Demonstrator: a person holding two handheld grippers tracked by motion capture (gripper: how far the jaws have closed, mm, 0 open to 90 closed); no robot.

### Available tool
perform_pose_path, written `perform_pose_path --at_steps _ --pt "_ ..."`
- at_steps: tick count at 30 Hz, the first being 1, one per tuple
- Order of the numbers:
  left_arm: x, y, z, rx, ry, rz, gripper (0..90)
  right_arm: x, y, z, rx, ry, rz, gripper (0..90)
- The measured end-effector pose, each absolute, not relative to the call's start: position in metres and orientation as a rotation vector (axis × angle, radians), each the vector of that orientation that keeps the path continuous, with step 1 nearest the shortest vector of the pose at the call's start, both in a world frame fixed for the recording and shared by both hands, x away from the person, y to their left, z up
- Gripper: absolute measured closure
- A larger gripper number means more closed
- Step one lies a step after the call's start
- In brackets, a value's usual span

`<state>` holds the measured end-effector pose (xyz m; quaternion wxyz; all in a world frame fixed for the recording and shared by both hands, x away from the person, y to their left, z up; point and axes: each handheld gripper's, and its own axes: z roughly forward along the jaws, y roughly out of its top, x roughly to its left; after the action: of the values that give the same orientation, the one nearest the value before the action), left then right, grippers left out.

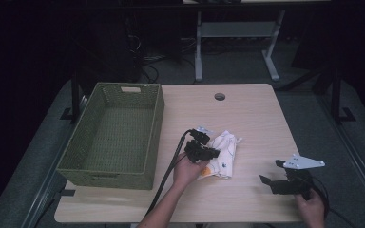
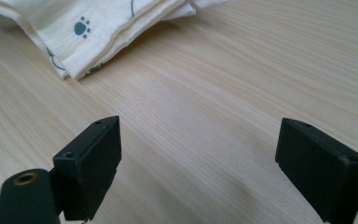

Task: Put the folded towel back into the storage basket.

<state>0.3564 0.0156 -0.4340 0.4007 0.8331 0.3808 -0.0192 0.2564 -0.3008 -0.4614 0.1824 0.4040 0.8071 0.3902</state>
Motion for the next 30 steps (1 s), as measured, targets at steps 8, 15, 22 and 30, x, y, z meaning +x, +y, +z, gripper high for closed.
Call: perform_pose_path --at_steps 8,15,22,30 --pt "0.348 0.024 -0.422 2.057 0.943 -0.111 83.5 0.257 -0.303 -0.461 1.146 2.271 1.098 13.8" --pt "0.343 0.035 -0.409 2.015 0.919 -0.187 83.5 0.256 -0.305 -0.461 1.151 2.259 1.109 13.9" --pt "0.339 0.054 -0.391 1.934 0.905 -0.301 83.4 0.256 -0.305 -0.46 1.147 2.257 1.109 13.8" --pt "0.336 0.073 -0.371 1.886 0.885 -0.359 83.4 0.256 -0.304 -0.461 1.148 2.261 1.104 13.8"
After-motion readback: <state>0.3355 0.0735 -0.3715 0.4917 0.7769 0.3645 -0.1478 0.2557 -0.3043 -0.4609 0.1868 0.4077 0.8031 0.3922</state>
